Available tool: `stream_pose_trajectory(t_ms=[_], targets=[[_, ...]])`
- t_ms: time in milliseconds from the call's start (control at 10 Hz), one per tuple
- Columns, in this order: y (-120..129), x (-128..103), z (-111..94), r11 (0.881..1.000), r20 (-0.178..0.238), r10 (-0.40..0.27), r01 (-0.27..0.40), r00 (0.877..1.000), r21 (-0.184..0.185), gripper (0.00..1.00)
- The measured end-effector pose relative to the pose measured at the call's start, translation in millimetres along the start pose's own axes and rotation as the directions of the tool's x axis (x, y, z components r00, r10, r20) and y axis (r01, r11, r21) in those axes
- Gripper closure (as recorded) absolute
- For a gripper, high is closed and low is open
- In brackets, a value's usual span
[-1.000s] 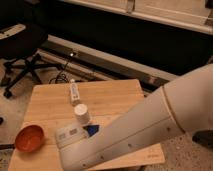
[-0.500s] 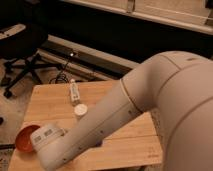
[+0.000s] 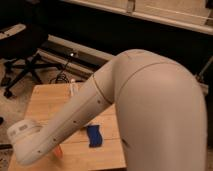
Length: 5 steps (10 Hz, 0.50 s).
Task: Place the pepper in the ceramic bowl
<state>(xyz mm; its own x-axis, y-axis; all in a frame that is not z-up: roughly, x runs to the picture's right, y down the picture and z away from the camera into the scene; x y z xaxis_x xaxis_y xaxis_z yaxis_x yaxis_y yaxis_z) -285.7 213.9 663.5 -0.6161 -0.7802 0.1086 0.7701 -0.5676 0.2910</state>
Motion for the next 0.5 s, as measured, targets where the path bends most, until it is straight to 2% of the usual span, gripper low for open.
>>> stream_pose_trajectory(t_ms=[100, 300, 400, 500], targets=[[-5, 7, 2, 1.0, 0.052, 0.016, -0.015, 0.999, -0.019, 1.0], [-11, 24, -4, 0.998, 0.128, 0.057, -0.051, 0.99, -0.047, 1.0], [-15, 37, -11, 0.996, 0.159, 0.073, -0.064, 0.985, -0.059, 1.0], [-18, 49, -17, 0.995, 0.17, 0.082, -0.072, 0.982, -0.063, 1.0]])
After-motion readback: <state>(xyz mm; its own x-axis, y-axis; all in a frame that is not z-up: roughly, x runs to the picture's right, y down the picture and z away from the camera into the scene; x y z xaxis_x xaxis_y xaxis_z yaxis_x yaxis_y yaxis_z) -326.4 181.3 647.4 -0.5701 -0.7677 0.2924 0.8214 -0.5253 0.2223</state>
